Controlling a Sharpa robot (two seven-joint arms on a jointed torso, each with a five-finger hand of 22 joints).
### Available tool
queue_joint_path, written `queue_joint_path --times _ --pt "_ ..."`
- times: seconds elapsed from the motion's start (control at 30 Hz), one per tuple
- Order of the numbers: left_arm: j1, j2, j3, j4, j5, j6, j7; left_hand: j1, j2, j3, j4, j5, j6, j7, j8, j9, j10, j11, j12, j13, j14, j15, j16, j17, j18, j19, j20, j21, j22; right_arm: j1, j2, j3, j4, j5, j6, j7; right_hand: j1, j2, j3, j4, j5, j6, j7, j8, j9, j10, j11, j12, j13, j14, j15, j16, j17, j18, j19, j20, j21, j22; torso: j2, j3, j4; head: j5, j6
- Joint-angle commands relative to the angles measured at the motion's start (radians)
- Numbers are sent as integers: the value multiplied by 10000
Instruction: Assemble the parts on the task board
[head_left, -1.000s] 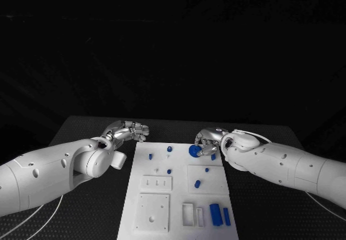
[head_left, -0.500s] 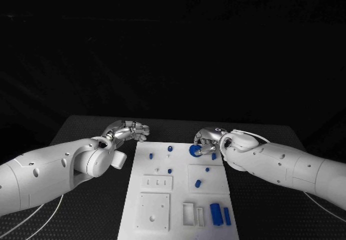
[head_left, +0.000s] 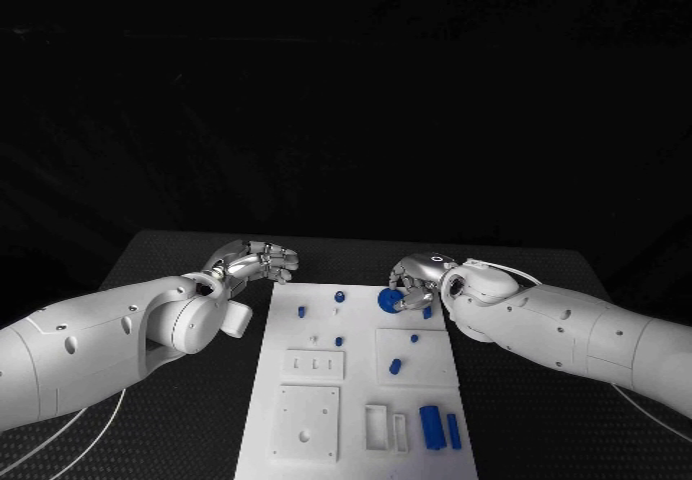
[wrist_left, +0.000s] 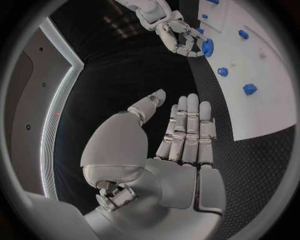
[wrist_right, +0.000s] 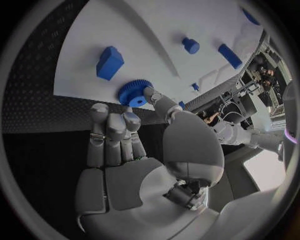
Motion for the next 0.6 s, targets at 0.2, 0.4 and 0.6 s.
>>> queue_joint_path --times 0.2,0.4,0.6 --pt "12 13 6 15 -53 158 37 -61 44 55 4 -45 -22 73 -64 11 23 49 -50 11 -59 -1 34 -16 195 -21 -3 46 12 -165 -31 -98 -49 -283 664 -77 386 -41 346 -139 -67 112 104 18 -31 -813 165 82 -47 41 10 -106 42 265 -34 -34 27 133 4 14 1 -21 9" --pt "12 4 6 26 -55 153 39 -58 46 57 1 -45 -22 73 -65 12 23 48 -52 11 -60 -1 35 -17 195 -22 -3 47 12 -208 -19 -103 -64 -277 630 -56 575 -55 522 -196 -22 95 114 4 -40 -828 174 97 -67 39 20 -125 65 265 -46 -19 35 136 10 8 -2 -41 5" --pt "12 9 6 37 -57 163 41 -61 48 58 3 -45 -22 74 -65 13 24 49 -54 12 -60 0 36 -18 195 -22 -2 47 13 -246 34 -106 -64 -236 627 -61 320 -55 421 -71 -92 142 113 29 -31 -817 175 126 -83 57 23 -126 93 265 -28 18 66 144 7 7 -10 -50 4"
